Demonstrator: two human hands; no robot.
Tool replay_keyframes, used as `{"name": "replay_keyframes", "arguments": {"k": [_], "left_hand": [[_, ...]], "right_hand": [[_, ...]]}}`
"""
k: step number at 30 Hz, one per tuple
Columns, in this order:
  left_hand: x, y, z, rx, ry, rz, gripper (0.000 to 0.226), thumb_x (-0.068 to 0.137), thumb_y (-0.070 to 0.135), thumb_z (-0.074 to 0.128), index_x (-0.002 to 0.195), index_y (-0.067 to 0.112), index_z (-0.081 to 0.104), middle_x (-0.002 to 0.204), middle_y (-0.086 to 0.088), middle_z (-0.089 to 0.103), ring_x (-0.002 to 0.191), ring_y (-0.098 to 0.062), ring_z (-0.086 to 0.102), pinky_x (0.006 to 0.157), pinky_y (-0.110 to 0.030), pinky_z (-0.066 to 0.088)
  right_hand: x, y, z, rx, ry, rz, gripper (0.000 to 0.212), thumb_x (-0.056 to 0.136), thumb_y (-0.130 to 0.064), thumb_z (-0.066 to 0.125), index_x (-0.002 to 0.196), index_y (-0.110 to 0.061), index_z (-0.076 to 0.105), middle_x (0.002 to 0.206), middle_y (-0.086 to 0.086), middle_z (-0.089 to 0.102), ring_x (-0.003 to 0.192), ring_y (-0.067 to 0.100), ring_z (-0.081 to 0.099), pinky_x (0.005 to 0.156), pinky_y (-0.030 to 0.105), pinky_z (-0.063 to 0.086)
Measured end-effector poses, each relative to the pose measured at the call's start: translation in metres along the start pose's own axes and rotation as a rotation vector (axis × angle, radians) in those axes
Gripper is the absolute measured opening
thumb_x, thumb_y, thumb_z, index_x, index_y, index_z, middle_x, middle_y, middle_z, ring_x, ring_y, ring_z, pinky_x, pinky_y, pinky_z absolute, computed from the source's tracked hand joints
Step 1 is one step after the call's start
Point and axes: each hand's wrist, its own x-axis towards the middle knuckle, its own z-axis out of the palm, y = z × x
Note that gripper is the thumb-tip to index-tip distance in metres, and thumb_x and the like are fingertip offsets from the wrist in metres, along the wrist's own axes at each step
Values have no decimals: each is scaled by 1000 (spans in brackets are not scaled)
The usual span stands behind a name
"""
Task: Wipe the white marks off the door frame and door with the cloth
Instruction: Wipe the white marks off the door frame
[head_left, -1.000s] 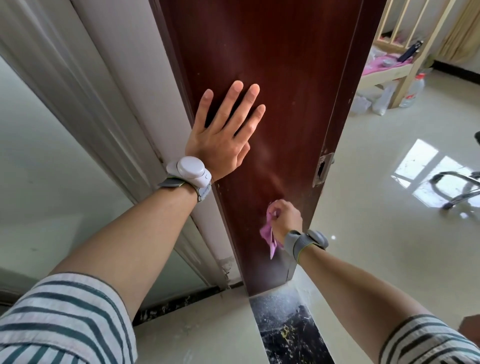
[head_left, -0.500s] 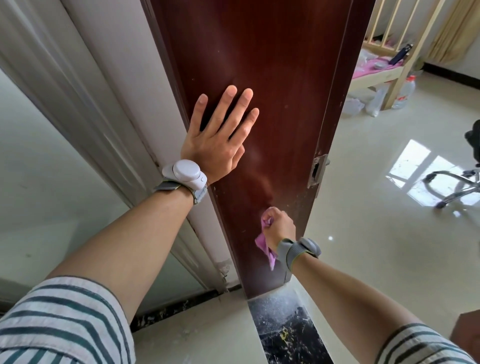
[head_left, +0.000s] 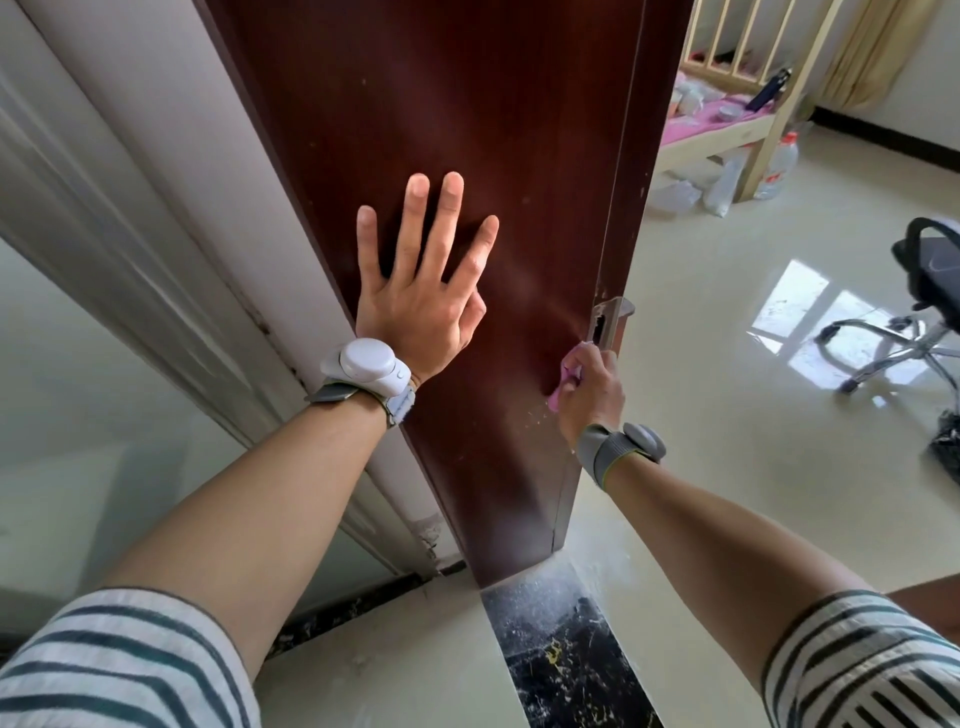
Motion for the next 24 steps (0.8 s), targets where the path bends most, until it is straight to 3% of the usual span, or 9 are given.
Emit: {"name": "replay_keyframes", "arguments": {"k": [2, 6, 9, 13, 15, 17, 21, 24], "left_hand": [[0, 1, 2, 7, 3, 12, 51, 90, 24, 53, 141, 24, 56, 148, -14, 48, 138, -38, 41, 113, -63, 21], [-2, 2, 2, 12, -14, 12, 51, 90, 25, 54, 141, 24, 55, 148, -14, 48, 138, -37, 41, 112, -63, 22], [-3, 2, 1, 16, -17, 10, 53, 89, 25, 55, 141, 24, 55, 148, -13, 48, 138, -36, 40, 112, -63, 22], [-2, 2, 0, 13, -15, 3, 53, 88, 25, 56, 141, 24, 56, 147, -14, 49, 137, -37, 42, 112, -63, 22], [-2, 2, 1, 16, -14, 10, 52, 88, 25, 55, 140, 24, 57, 147, -14, 49, 137, -37, 42, 112, -63, 23], [-3, 2, 2, 20, -16, 15, 52, 88, 25, 55, 140, 24, 57, 146, -14, 50, 136, -38, 43, 111, -63, 23], [0, 2, 1, 25, -22, 11, 51, 88, 24, 55, 139, 24, 58, 146, -14, 50, 136, -37, 43, 111, -63, 23], [0, 1, 0, 21, -24, 5, 52, 88, 24, 55, 139, 24, 57, 146, -14, 50, 136, -37, 43, 112, -63, 23]], "right_hand": [[1, 9, 9, -47, -30, 76, 29, 66, 9, 51, 78, -16, 58, 89, 3, 53, 75, 27, 52, 62, 26, 35], [-3, 34, 4, -308, -427, 341, 33, 65, 6, 62, 86, -20, 64, 93, 5, 59, 77, 27, 56, 64, 22, 38], [-10, 38, -1, -167, -312, 390, 39, 58, 9, 61, 84, -20, 59, 90, 2, 53, 75, 27, 54, 59, 21, 35], [-11, 25, 6, 84, -89, 307, 32, 66, 12, 50, 80, -15, 59, 90, 1, 50, 72, 23, 47, 60, 19, 28], [-10, 20, 19, 96, -35, 380, 32, 64, 13, 46, 80, -12, 59, 92, 3, 53, 74, 23, 49, 62, 19, 29], [-11, 22, 33, 72, -43, 512, 32, 64, 12, 47, 81, -12, 58, 92, 4, 57, 77, 26, 52, 66, 24, 34], [-21, 32, 46, 25, -342, 646, 22, 76, 1, 52, 85, -15, 65, 84, 5, 61, 89, 29, 62, 73, 26, 44], [-29, 26, 40, 76, -235, 599, 24, 74, 2, 50, 84, -17, 61, 88, 3, 60, 84, 27, 58, 70, 25, 40]]}}
